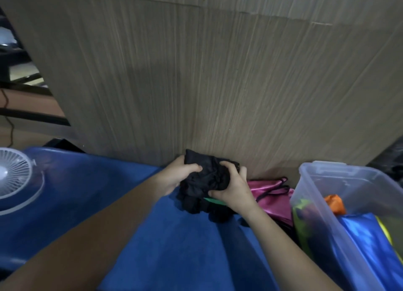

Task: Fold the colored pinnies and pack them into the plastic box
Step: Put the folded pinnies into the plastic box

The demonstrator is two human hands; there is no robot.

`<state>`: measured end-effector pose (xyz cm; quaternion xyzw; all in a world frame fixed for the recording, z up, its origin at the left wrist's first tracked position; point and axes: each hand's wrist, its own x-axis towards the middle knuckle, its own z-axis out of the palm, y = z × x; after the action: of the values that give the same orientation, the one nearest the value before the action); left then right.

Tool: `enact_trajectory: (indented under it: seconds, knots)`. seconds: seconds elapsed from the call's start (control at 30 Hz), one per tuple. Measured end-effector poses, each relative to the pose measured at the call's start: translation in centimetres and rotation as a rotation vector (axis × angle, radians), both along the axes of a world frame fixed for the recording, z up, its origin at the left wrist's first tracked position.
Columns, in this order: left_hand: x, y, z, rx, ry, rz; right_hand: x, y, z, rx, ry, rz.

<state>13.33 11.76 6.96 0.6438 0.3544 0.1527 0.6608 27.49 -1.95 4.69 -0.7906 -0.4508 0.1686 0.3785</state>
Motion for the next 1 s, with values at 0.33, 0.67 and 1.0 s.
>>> enact_trajectory:
  seconds: [0.33,0.67,1.0]
  knots:
    - [-1.7,-2.8,8.0,0.069,-0.084,-0.081,-1.7,-3.5,5.8,0.235,0.087,-0.066]
    - [-0.5,-11.2,18.5,0.19,-0.138,-0.175,-2.0,-12.5,15.5,0.384,0.001,-0.134]
    - [7.9,-22.8,21.8,0.247,-0.144,-0.371,2.1,-26.7,18.7,0.413,-0.04,-0.341]
